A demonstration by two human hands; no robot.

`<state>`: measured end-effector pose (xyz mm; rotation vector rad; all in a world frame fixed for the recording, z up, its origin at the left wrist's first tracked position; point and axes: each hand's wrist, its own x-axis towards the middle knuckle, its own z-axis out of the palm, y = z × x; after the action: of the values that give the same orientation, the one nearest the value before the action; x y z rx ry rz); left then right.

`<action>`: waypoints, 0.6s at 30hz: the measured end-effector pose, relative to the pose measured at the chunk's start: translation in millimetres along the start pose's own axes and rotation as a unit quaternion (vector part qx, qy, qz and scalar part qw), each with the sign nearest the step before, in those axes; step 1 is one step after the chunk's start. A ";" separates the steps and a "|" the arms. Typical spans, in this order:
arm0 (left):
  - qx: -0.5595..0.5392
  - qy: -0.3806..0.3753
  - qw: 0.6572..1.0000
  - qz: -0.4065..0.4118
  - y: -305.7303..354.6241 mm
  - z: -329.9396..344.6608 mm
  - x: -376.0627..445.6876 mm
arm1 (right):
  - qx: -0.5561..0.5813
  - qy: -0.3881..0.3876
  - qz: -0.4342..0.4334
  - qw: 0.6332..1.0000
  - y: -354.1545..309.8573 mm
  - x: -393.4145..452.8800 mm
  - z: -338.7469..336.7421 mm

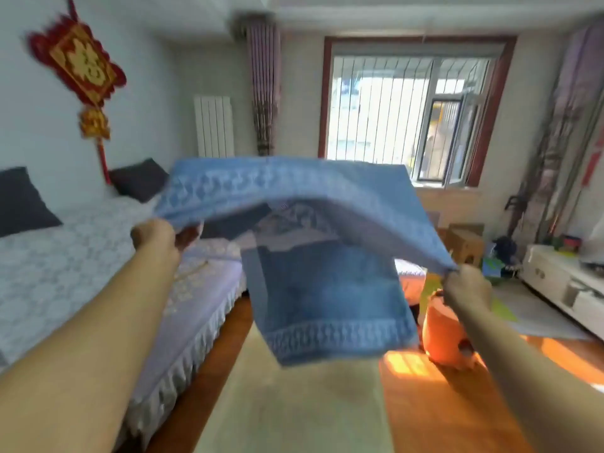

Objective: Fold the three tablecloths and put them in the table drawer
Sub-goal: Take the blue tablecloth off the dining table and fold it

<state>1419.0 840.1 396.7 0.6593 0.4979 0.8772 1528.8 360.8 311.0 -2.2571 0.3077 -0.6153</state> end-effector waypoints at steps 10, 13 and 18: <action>0.404 0.106 0.878 -0.233 -223.3 -371.8 -1.1 | -0.201 -0.179 0.272 0.924 302.2 -195.2 116.1; 0.431 0.123 0.848 -0.282 -305.2 -461.2 9.3 | -0.211 -0.247 0.316 0.891 410.2 -229.4 185.9; 0.441 0.199 0.830 -0.277 -428.8 -594.2 9.7 | -0.060 -0.154 0.458 0.874 476.4 -313.2 268.6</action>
<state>1272.3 836.5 -321.3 1.0919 1.4444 0.1666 1386.2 326.4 -301.9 -1.9589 1.1746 0.2697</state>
